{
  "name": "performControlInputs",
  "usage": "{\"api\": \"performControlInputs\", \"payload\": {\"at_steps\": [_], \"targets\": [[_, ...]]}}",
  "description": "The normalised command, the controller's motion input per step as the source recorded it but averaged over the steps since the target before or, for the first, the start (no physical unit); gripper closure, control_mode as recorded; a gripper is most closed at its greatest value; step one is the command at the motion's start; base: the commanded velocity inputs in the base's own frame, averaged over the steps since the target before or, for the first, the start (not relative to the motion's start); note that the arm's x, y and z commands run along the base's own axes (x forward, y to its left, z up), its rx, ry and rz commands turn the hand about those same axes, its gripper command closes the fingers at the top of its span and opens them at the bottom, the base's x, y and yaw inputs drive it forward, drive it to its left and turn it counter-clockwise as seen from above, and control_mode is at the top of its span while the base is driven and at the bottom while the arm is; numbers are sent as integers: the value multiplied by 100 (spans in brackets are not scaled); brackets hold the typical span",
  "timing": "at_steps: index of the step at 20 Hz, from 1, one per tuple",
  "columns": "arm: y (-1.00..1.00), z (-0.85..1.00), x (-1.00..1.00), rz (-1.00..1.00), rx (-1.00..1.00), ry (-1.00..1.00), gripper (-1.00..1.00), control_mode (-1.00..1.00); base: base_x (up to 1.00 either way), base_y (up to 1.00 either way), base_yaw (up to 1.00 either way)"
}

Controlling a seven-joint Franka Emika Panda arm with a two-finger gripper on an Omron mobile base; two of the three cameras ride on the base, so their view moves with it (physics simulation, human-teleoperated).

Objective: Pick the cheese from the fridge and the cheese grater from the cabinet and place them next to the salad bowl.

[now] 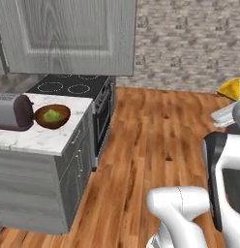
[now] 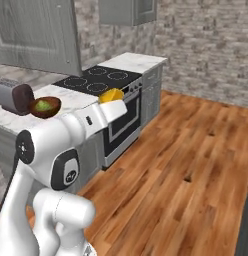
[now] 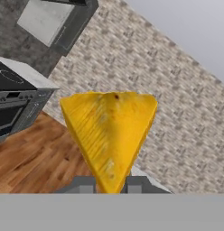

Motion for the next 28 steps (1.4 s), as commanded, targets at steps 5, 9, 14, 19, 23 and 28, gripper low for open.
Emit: {"api": "performControlInputs", "payload": {"at_steps": [5,9,14,19,23,28], "targets": [[0,0,0,0,0,0,100,100,52,-25,1],[0,0,0,0,0,0,100,100,73,-26,0],[0,0,0,0,0,0,100,100,79,-33,2],[0,0,0,0,0,0,100,100,78,-34,8],[0,0,0,0,0,0,100,100,76,-25,15],[0,0,0,0,0,0,100,100,60,-12,26]]}}
